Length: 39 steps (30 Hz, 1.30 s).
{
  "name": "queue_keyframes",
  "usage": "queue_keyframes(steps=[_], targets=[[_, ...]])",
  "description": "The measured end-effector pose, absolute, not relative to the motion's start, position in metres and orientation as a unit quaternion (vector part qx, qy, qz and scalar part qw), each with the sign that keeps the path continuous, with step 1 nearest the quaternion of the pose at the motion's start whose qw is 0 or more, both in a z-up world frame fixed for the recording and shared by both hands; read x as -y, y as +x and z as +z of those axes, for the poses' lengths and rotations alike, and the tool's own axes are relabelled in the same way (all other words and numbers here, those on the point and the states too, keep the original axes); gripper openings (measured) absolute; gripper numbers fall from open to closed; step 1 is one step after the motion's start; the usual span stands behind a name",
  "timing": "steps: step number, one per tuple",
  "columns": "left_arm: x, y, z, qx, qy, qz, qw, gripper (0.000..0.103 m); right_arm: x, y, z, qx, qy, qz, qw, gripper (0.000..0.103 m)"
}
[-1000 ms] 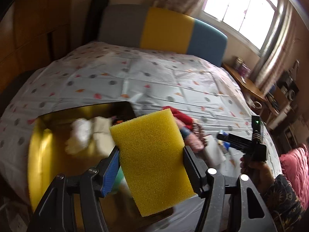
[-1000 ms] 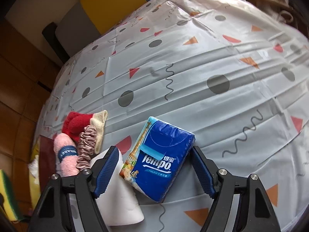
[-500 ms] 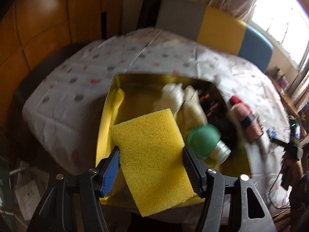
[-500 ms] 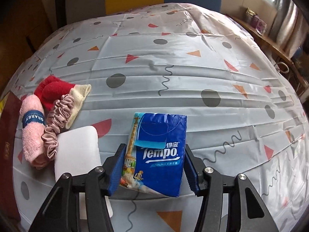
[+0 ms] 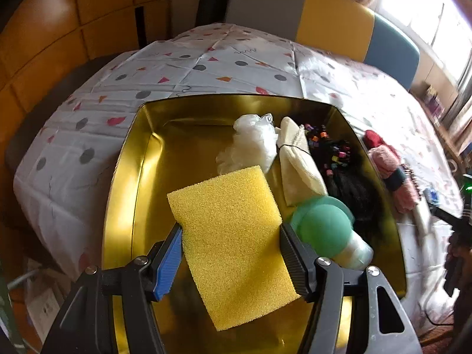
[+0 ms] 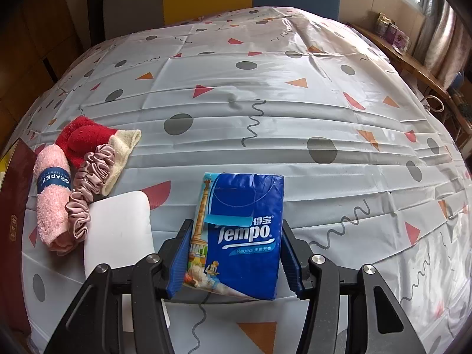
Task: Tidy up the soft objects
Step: 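Release the yellow sponge in the tray with left tool while right grasps blue tissue pack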
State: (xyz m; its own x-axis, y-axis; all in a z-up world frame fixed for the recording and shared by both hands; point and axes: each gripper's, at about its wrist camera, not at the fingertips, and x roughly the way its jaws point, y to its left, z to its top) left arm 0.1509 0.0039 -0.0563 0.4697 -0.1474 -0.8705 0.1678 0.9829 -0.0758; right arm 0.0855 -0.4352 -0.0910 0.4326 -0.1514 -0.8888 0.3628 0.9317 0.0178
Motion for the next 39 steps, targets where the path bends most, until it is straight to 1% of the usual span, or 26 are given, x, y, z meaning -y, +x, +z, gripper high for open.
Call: queue_keyframes(steps=[3,5,8,11,17,29,39], targets=[[0.002,0.165,-0.069,-0.523,0.019,-0.094,0.847,0.065,0.435,0.086,-0.091,-0.51,0.101,-0.152,0.84,0.055],[0.01,0.172,-0.076,-0.536,0.028,-0.112,0.836,0.068,0.435,0.086,-0.091,-0.51,0.1,-0.152,0.841,0.055],[0.016,0.176,-0.079,-0.537,0.024,-0.12,0.834,0.07,0.433,0.087,-0.091,-0.511,0.095,-0.151,0.841,0.055],[0.016,0.175,-0.077,-0.528,0.02,-0.112,0.841,0.073,0.433,0.087,-0.091,-0.512,0.091,-0.15,0.841,0.055],[0.012,0.161,-0.068,-0.502,0.03,-0.082,0.86,0.077,0.433,0.089,-0.092,-0.513,0.083,-0.15,0.841,0.055],[-0.006,0.124,-0.045,-0.46,0.013,-0.039,0.887,0.077,0.431,0.087,-0.092,-0.511,0.069,-0.15,0.844,0.055],[-0.003,0.097,-0.029,-0.428,0.014,-0.034,0.903,0.077,0.434,0.088,-0.092,-0.512,0.074,-0.148,0.843,0.055]])
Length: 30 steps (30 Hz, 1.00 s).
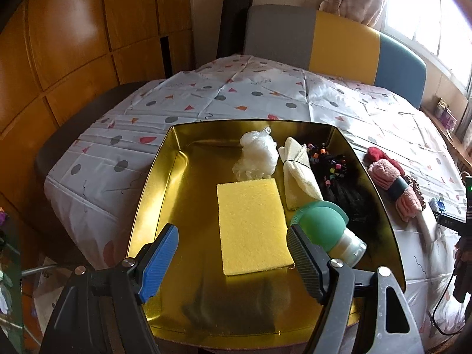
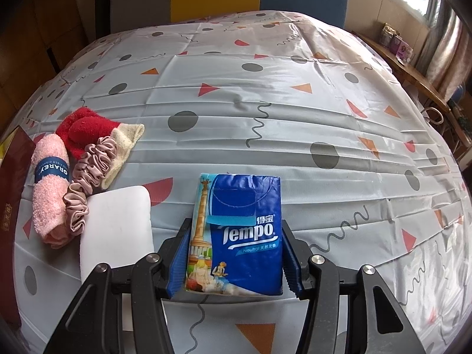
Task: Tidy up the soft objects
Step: 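Release the yellow sponge in the tray with left tool while right grasps blue tissue pack, then carry the blue Tempo tissue pack with the right tool and release it in the tray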
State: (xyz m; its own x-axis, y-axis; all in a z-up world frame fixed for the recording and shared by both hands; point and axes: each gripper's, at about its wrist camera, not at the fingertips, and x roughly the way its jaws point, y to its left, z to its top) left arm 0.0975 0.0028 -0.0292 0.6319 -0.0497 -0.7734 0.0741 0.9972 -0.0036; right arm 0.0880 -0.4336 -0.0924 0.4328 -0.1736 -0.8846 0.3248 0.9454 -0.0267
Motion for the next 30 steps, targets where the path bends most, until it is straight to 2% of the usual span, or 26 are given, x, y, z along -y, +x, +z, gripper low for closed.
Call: queue_keyframes(steps=[23,30], targets=[[0.001,0.08,-0.028,-0.426,0.009,-0.039,0.904,0.077,0.429,0.086,-0.092,-0.506,0.062,-0.154,0.846,0.054],[-0.012,0.072,-0.011,-0.398,-0.013,-0.028,0.917,0.077,0.428,0.086,-0.092,-0.504,0.056,-0.154,0.848,0.054]])
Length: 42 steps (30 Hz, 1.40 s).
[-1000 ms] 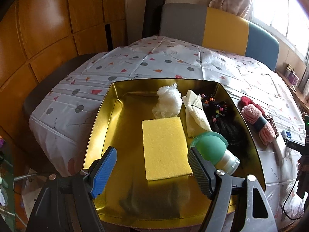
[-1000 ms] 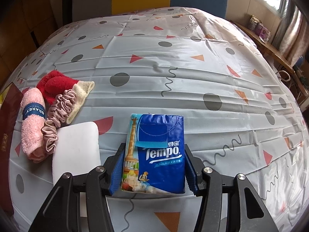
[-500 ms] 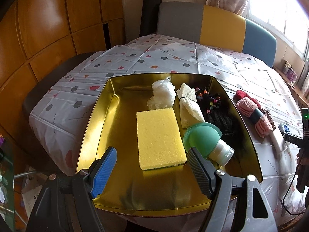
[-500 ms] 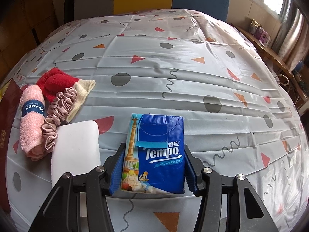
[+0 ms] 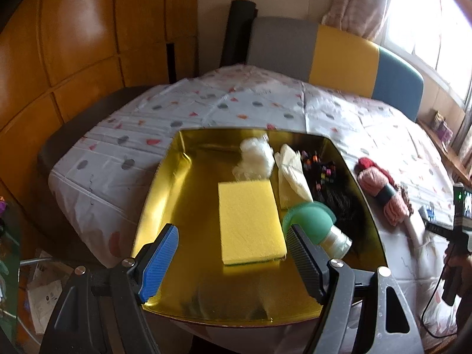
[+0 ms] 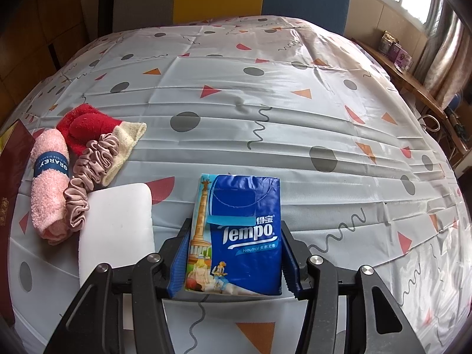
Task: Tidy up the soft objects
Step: 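Carry the blue Tempo tissue pack with the right tool and release it in the tray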
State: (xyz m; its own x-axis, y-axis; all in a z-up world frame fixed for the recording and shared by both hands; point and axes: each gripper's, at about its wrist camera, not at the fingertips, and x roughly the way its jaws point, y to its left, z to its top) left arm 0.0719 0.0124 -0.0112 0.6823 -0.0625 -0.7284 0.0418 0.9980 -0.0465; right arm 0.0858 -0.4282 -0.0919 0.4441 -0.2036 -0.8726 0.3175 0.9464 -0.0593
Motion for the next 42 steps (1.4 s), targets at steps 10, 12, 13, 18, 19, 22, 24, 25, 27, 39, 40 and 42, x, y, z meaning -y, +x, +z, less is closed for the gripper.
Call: queue_keyframes(steps=[10,12,13,18,19,22,24,25,27,39,40,42], targets=[[-0.026,0.055,0.027,-0.313,-0.005,0.037,0.949,0.077,0.427,0.085,-0.091,-0.505,0.055,-0.155,0.847,0.054],[-0.029,0.054,0.029,-0.31,-0.009,0.038,0.95,0.077,0.427,0.085,-0.091,-0.505,0.054,-0.156,0.847,0.054],[-0.029,0.053,0.03,-0.309,-0.009,0.038,0.95,0.077,0.427,0.085,-0.091,-0.504,0.053,-0.156,0.848,0.053],[-0.03,0.051,0.031,-0.309,0.0,0.054,0.949,0.077,0.426,0.085,-0.09,-0.504,0.055,-0.158,0.847,0.053],[-0.028,0.05,0.031,-0.307,0.01,0.064,0.949,0.078,0.426,0.085,-0.09,-0.504,0.057,-0.159,0.847,0.052],[-0.027,0.047,0.03,-0.304,0.025,0.07,0.95,0.078,0.428,0.084,-0.089,-0.503,0.066,-0.161,0.846,0.052],[-0.029,0.047,0.03,-0.307,0.019,0.067,0.949,0.078,0.43,0.083,-0.089,-0.503,0.075,-0.163,0.846,0.052],[-0.03,0.047,0.029,-0.309,0.017,0.066,0.949,0.078,0.431,0.083,-0.088,-0.501,0.08,-0.163,0.846,0.052],[-0.032,0.048,0.029,-0.312,0.017,0.064,0.948,0.078,0.433,0.08,-0.081,-0.488,0.091,-0.162,0.853,0.052],[-0.032,0.049,0.024,-0.321,0.015,0.046,0.946,0.078,0.338,0.072,-0.008,-0.408,0.022,-0.006,0.913,0.052],[-0.032,0.049,0.024,-0.322,0.015,0.046,0.946,0.078,0.325,0.073,-0.004,-0.405,0.013,0.012,0.914,0.052],[-0.032,0.048,0.024,-0.32,0.016,0.048,0.946,0.078,0.291,0.074,0.006,-0.395,-0.015,0.063,0.916,0.052]])
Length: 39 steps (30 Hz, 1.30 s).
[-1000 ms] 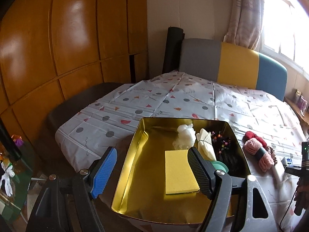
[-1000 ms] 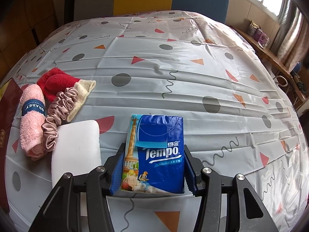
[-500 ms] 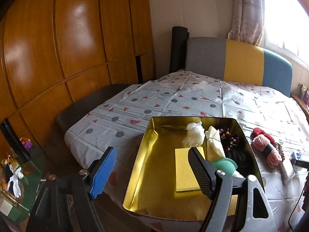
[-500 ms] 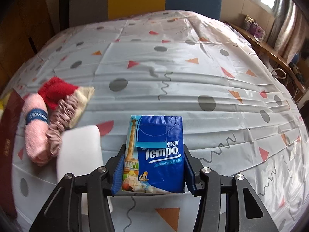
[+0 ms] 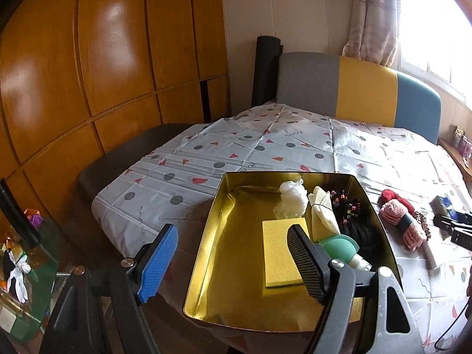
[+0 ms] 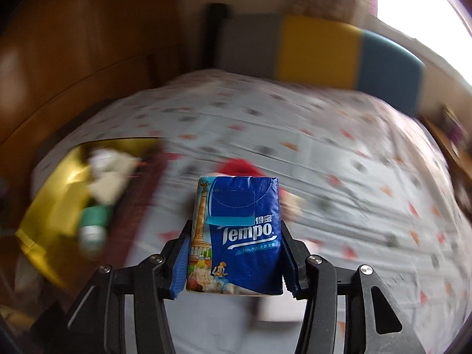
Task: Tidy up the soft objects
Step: 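Carry the blue Tempo tissue pack with the right tool and release it in the tray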
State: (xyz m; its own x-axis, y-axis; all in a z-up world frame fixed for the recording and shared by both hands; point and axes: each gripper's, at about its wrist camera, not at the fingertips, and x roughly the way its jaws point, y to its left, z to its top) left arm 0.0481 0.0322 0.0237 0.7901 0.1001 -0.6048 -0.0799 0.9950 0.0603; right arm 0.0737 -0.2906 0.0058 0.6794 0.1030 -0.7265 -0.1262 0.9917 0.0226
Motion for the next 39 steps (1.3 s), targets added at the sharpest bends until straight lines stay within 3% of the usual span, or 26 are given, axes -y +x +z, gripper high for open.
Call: queue_keyframes(steps=[11,20,30,39], targets=[[-0.039,0.048,0.019,-0.323,0.011,0.053,0.945,0.078,0.126,0.07,0.001,-0.388,-0.164,0.249,0.872,0.052],[-0.054,0.052,0.006,-0.341,-0.003,0.063,0.938,0.078,0.092,0.089,-0.046,-0.445,-0.197,0.282,0.827,0.052],[-0.057,0.054,-0.001,-0.353,-0.019,0.053,0.934,0.078,0.1,0.085,-0.043,-0.453,-0.153,0.293,0.828,0.068],[-0.045,0.054,0.0,-0.36,-0.015,0.025,0.932,0.078,0.128,0.067,-0.024,-0.442,-0.096,0.282,0.846,0.073]])
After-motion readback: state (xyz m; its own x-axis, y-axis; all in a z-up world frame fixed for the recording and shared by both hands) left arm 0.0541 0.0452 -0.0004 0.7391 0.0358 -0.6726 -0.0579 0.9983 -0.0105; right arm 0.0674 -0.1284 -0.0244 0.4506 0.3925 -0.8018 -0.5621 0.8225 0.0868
